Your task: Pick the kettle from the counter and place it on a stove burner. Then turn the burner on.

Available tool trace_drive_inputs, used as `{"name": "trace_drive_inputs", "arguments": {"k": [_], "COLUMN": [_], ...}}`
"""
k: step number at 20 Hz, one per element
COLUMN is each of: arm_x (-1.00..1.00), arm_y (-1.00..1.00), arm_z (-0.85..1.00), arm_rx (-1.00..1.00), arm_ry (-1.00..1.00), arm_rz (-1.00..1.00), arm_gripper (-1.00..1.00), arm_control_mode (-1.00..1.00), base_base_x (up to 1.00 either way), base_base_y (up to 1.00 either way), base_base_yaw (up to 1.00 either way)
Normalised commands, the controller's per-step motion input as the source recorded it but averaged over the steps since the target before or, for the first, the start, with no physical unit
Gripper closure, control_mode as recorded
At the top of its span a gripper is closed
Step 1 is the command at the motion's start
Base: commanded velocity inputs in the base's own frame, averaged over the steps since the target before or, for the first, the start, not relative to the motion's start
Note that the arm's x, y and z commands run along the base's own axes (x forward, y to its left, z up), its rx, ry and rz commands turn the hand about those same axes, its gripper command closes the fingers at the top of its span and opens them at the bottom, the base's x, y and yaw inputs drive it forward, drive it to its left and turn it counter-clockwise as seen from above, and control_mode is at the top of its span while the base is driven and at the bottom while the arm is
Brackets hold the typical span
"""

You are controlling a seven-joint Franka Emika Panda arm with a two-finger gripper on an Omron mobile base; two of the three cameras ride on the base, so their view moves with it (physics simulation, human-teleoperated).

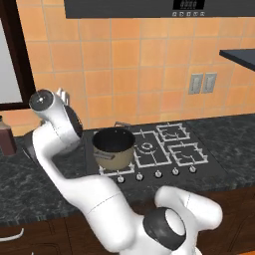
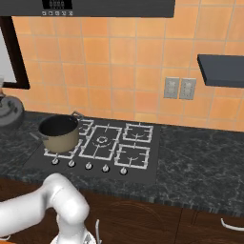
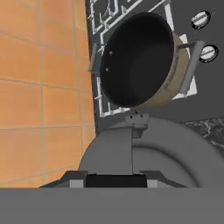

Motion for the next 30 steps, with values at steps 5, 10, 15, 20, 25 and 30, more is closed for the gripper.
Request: {"name": "trace_drive_inputs", "arguments": {"k": [5, 10, 15, 20, 25, 30], "arm_x": [0.05, 0.28, 0.08, 0.0, 0.01, 0.24], "arm_y": [-0.99, -1.0, -1.0, -1.0, -1.0, -1.0], "arm_z": [1.0, 1.0, 0.98, 0.12, -0.32, -0.19], "arm_rx": [0.22, 0.21, 0.13, -0.06, -0.09, -0.05], "arm_ry": [-0.17, 0.17, 0.21, 0.09, 0.06, 0.04], "arm_rz": [-0.05, -0.13, -0.21, -0.27, -0.16, -0.1], "arm_gripper": [1.0, 1.0, 1.0, 1.0, 1.0, 1.0], "arm_control_mode": [-1.0, -1.0, -1.0, -1.0, -1.0, -1.0], "base_base_x": [0.0, 0.0, 0.0, 0.0, 0.0, 0.0], "base_base_y": [0.0, 0.0, 0.0, 0.0, 0.0, 0.0], "base_base_yaw": [0.0, 0.0, 0.0, 0.0, 0.0, 0.0]}}
